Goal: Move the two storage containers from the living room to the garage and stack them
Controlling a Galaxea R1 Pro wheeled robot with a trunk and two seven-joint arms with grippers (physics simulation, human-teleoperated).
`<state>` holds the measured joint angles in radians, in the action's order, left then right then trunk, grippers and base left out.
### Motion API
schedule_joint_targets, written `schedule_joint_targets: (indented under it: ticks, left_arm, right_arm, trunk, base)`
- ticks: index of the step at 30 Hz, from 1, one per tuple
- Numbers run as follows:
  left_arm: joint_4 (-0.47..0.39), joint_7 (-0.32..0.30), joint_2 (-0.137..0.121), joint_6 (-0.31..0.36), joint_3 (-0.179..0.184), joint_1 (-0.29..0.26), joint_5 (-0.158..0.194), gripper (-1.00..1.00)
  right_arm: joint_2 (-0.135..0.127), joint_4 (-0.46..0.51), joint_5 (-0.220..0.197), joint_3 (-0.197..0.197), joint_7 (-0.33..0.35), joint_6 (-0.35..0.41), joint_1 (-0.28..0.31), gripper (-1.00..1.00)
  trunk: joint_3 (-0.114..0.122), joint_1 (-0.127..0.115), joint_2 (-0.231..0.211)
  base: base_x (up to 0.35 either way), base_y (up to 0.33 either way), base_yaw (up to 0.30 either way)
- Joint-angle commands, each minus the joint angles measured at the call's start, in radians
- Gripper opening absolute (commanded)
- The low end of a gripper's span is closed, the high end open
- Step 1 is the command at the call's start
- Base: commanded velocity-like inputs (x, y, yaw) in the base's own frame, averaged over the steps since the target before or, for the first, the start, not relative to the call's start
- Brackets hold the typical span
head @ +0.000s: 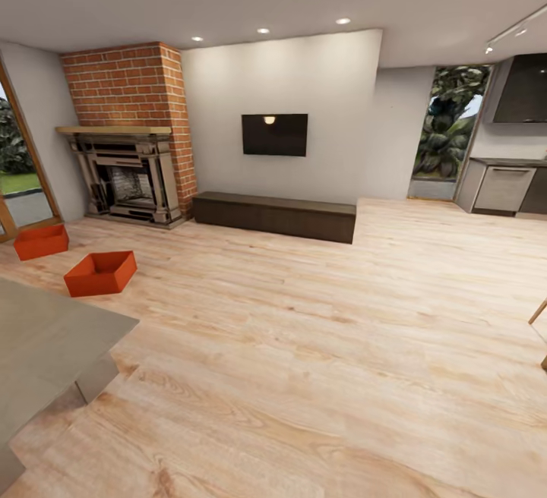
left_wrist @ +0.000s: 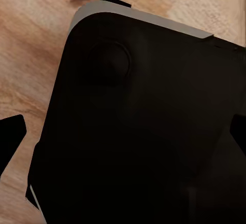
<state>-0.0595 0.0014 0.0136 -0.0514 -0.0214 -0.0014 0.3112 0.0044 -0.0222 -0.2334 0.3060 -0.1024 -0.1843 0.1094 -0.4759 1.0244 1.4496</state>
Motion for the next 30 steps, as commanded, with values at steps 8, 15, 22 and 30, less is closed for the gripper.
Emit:
schedule_joint_targets:
  ticks: [8,15,22,30]
  left_arm:
    - [0.0,0.0,0.0,-0.002,-0.002,0.0,0.005,1.0]
    - [0.0,0.0,-0.001,-0.002,-0.002,0.0,0.006,1.0]
    - [0.0,0.0,-0.001,-0.002,-0.002,0.0,0.006,1.0]
    - [0.0,0.0,-0.001,-0.001,-0.002,0.0,0.006,1.0]
  right_arm:
    - [0.0,-0.002,-0.007,0.009,0.007,0.002,0.001,1.0]
    - [0.0,-0.002,-0.006,0.009,0.009,0.002,0.001,1.0]
    - [0.0,-0.002,-0.006,0.009,0.008,0.002,0.001,1.0]
    - [0.0,-0.002,-0.006,0.009,0.001,0.002,0.001,1.0]
  trunk:
    - [-0.001,0.001,0.0]
    - [-0.001,0.001,0.0]
    - [-0.001,0.001,0.0]
    - [-0.001,0.001,0.0]
  base:
    - [0.322,0.0,0.0]
    - [0.322,0.0,0.0]
    - [0.322,0.0,0.0]
    - [0.322,0.0,0.0]
